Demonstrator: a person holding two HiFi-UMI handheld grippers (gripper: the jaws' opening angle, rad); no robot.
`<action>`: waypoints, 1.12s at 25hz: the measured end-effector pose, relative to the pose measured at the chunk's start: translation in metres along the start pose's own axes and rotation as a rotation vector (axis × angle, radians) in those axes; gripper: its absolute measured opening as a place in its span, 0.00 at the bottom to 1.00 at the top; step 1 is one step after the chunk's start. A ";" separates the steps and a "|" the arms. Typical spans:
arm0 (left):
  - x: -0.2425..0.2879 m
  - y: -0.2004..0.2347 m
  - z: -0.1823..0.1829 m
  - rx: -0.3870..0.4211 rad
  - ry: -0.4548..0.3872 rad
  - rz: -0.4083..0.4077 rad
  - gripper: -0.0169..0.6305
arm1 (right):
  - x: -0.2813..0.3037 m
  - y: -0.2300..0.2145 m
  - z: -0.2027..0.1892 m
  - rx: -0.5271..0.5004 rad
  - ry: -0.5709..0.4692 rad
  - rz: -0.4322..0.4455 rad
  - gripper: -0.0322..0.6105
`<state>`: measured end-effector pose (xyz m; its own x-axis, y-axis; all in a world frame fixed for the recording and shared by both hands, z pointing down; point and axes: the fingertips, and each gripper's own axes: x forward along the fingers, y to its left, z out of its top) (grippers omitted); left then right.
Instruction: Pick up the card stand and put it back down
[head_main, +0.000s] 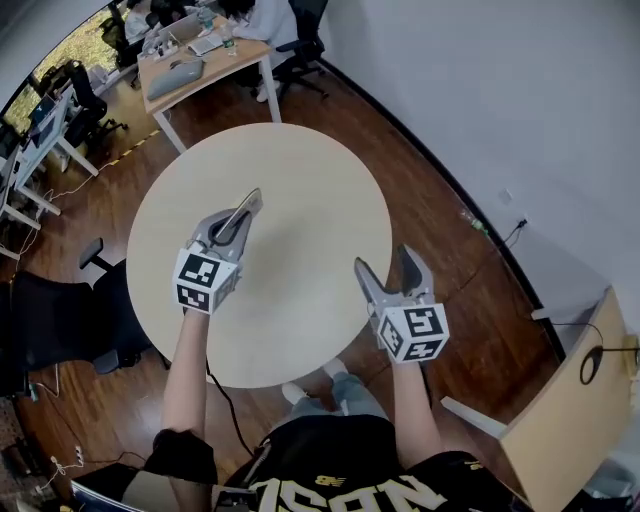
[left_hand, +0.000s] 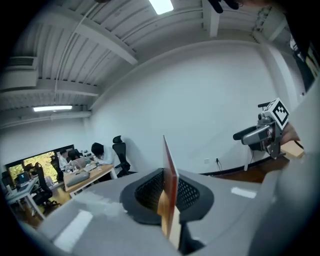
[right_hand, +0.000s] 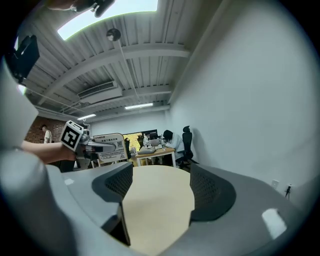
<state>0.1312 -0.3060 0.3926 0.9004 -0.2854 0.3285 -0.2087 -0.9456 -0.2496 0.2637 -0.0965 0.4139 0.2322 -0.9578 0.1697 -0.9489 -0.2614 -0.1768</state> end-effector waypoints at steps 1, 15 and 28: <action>0.014 -0.002 0.001 0.012 0.003 -0.023 0.05 | -0.001 -0.007 -0.005 0.005 0.005 -0.004 0.62; 0.173 -0.094 -0.006 0.165 0.004 -0.537 0.05 | -0.013 -0.098 -0.058 0.043 0.075 -0.070 0.62; 0.251 -0.181 -0.096 -0.059 -0.003 -0.849 0.05 | 0.008 -0.110 -0.119 0.081 0.171 -0.061 0.62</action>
<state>0.3580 -0.2215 0.6076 0.7616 0.5243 0.3808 0.5182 -0.8456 0.1280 0.3443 -0.0615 0.5500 0.2426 -0.9074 0.3431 -0.9122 -0.3338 -0.2377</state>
